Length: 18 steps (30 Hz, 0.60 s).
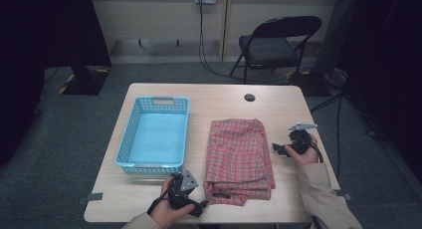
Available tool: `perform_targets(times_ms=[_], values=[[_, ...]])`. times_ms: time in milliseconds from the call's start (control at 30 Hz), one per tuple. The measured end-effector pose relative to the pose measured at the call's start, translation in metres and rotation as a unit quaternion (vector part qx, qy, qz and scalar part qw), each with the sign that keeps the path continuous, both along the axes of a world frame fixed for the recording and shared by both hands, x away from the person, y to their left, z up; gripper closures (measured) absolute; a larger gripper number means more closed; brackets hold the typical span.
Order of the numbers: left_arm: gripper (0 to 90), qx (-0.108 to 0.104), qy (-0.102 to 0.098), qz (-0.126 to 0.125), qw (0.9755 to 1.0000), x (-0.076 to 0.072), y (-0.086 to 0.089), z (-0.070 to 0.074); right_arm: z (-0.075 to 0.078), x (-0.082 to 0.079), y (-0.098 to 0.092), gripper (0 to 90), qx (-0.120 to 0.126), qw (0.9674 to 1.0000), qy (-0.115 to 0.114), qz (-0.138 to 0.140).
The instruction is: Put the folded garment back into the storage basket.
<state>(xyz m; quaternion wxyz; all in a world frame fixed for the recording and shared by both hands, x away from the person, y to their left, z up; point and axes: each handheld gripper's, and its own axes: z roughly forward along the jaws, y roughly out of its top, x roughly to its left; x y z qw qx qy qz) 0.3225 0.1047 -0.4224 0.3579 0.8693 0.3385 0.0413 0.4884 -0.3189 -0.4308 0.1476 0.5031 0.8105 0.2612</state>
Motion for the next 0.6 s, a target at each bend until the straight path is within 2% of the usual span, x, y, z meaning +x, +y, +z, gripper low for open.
perform_targets(times_ms=[500,600], values=[[1.9,0.002,-0.002,0.007,1.0,-0.0031,-0.0003,0.0015,-0.0003,0.0019,-0.0007,0.0,-0.002,1.0,-0.001,-0.006],[3.2,0.008,-0.011,0.004,0.9999,-0.0046,-0.0015,0.0032,-0.0002,0.0024,-0.0011,0.0,-0.002,1.0,-0.001,-0.008]])
